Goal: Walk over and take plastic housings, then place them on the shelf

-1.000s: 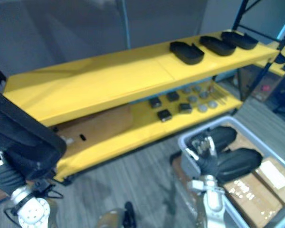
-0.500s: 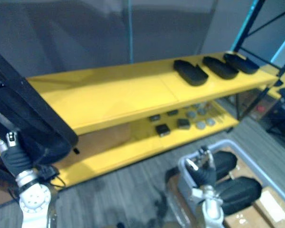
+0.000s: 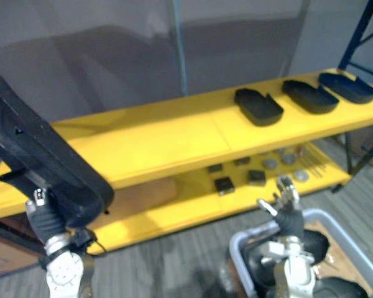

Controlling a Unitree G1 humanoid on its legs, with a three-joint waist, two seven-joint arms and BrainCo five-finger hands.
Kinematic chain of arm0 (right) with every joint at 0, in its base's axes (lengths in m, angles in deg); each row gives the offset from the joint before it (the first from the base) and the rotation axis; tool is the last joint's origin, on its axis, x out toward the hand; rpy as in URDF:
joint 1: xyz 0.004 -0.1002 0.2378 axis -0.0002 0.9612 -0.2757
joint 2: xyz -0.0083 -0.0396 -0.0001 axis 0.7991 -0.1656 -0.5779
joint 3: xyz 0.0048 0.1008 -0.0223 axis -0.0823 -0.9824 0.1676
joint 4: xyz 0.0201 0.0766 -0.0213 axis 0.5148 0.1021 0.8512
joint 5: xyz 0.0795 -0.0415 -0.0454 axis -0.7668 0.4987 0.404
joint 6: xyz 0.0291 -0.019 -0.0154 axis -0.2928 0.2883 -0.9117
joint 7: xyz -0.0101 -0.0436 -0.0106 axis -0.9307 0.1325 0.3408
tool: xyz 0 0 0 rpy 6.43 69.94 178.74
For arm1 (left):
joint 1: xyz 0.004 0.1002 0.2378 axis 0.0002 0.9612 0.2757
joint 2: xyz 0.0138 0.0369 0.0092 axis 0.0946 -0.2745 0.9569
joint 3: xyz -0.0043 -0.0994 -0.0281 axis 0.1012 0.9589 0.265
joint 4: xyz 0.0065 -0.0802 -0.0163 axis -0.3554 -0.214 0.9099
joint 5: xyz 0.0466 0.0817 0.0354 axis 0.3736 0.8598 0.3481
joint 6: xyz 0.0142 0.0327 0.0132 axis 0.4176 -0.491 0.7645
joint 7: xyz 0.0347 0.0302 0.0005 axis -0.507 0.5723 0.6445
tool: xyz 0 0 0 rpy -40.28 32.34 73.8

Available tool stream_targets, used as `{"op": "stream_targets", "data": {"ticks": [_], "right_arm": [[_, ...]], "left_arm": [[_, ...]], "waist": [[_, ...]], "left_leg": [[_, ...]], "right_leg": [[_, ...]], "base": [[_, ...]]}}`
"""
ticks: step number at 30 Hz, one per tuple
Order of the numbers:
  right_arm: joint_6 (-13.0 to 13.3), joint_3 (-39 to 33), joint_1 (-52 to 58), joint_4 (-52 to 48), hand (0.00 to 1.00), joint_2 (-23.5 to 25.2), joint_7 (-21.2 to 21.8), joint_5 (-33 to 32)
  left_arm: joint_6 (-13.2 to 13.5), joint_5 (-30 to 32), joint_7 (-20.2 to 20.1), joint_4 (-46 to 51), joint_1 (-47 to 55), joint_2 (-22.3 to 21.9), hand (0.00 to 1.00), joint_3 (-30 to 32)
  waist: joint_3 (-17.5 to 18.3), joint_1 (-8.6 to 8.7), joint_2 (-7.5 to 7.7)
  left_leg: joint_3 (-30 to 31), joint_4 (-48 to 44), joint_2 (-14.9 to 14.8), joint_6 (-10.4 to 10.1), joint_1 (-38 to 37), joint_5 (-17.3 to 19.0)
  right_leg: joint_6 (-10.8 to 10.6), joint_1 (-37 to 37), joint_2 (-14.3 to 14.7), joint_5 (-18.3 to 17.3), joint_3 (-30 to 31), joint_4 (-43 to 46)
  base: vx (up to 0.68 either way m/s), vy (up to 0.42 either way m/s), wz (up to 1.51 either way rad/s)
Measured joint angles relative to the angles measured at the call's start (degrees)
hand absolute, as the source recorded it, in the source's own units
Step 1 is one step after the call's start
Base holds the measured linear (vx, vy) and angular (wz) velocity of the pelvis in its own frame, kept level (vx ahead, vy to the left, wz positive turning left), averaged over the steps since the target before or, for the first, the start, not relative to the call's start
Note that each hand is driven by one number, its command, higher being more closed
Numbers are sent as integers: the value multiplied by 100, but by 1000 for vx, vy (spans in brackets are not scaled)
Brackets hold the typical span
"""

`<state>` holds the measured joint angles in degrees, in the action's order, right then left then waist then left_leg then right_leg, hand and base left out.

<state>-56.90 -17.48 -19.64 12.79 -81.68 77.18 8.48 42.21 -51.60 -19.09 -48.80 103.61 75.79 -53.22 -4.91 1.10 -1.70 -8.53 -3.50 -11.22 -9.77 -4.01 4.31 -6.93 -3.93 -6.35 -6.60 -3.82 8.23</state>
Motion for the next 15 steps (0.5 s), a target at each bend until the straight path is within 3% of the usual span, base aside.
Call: {"op": "stream_targets", "data": {"ticks": [3, 9, 13, 15], "right_arm": [[-5, 187, 62, 1, 0, 252, -15, -3], [29, 299, 21, 10, 0, 292, -124, -192], [32, 299, -47, 9, 0, 271, -158, -404], [33, 297, -124, 9, 0, 251, -266, -413]], "left_arm": [[-1, -1, 6, -51, 92, 5, 100, 83], [10, 2, 3, -51, 67, 87, 100, 16], [9, 12, -79, -65, -80, 115, 100, -216], [11, 104, -261, -217, -298, 142, 100, -359]], "waist": [[-28, -6, 162], [30, -10, 252], [-23, 1, 182], [-124, 79, 160]], "left_leg": [[7, 121, 76, 58, -12, -50], [5, 342, 171, 36, -110, -210], [23, 359, 259, 78, -109, -187], [178, 279, 286, 170, -119, -109]], "right_leg": [[-6, 5, -69, 1, -17, -7], [-41, 0, -131, 29, -42, -57], [21, 94, -212, -56, -13, 163], [103, 370, -244, -152, 133, 1008]], "base": [[-62, 25, 5], [2, 4, 2], [10, 21, 3], [-19, 77, 26]]}}
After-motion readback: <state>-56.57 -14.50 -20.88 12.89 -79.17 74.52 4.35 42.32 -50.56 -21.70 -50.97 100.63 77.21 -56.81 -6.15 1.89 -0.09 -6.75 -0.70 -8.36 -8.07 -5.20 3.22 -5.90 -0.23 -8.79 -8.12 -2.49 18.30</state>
